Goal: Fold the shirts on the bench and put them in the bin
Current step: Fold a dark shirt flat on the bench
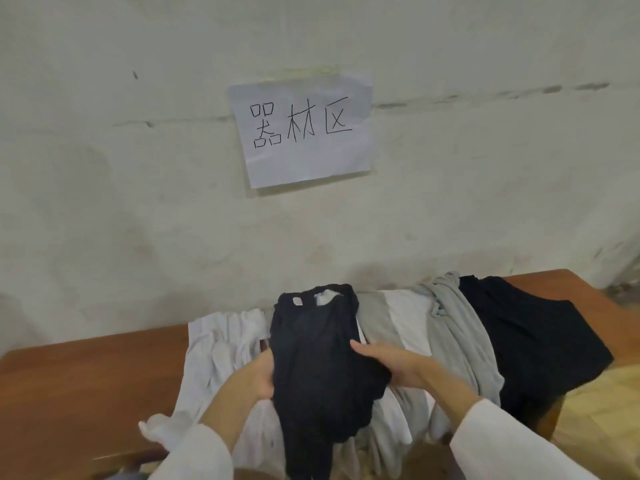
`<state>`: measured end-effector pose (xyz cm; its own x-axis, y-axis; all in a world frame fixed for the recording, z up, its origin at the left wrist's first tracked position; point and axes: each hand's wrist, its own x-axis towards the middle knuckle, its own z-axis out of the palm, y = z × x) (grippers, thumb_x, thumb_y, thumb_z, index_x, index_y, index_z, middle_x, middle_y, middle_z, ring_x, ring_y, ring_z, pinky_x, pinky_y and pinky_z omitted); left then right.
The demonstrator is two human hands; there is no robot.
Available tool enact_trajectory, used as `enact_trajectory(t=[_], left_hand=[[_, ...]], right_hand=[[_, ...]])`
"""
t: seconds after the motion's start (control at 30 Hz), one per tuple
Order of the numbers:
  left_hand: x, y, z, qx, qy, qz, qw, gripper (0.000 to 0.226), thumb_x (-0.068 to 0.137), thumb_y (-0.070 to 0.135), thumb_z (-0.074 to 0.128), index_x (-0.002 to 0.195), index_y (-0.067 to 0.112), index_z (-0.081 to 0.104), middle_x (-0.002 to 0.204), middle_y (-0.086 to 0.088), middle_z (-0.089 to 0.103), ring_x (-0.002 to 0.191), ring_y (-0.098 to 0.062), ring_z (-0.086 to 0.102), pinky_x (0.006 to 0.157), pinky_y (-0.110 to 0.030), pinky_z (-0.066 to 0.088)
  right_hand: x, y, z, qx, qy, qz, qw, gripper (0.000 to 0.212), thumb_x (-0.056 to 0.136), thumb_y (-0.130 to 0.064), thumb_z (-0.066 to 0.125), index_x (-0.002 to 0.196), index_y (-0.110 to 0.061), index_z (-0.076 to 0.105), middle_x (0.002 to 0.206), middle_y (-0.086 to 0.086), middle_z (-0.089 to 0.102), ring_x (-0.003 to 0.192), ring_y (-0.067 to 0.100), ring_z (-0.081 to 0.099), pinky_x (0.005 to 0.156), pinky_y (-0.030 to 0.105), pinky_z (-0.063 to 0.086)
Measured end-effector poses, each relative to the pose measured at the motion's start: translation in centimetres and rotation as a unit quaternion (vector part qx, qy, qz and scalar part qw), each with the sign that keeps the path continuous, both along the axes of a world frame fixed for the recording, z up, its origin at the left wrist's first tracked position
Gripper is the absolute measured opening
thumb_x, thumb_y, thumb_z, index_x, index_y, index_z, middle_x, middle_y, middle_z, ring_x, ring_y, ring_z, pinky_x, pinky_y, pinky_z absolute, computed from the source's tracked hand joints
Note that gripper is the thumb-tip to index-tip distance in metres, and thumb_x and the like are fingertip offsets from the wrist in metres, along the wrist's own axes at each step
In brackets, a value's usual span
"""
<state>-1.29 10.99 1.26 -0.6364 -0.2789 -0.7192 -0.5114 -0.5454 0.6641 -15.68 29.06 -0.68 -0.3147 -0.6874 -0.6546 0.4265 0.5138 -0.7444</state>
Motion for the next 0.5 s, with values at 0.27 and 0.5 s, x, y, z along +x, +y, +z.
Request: enact_trajectory(t=[0.27, 0.5], left_hand=[[0.5, -3.3, 5.1, 0.004, 0.130, 0.170, 0.977, 0.015, 0.091, -0.001, 0.045, 0.078, 0.006, 0.049, 0.059, -0.009, 0.060, 0.051, -0.017, 0.060, 0.046, -0.021, 0.047], [0.6, -2.2, -2.6, -0.166, -0.051, 0.067, 0.983, 0.043, 0.093, 0.024, 0.058, 0.129, -0.001, 0.051, 0.124, -0.018, 0.057, 0.105, -0.033, 0.057, 0.095, -0.040, 0.047]], right_hand=[[-4.9, 2.8, 8.9, -0.250, -0.079, -0.168, 0.950, 0.031, 0.067, -0.025, 0.079, 0.088, -0.002, 0.076, 0.094, 0.013, 0.073, 0.080, 0.022, 0.071, 0.069, 0.031, 0.059], [-4.0, 1.5, 2.7, 0.074, 0.172, 0.059, 0.980, 0.033, 0.080, -0.007, 0.069, 0.111, -0.001, 0.059, 0.108, 0.012, 0.064, 0.095, 0.021, 0.062, 0.083, 0.032, 0.055]])
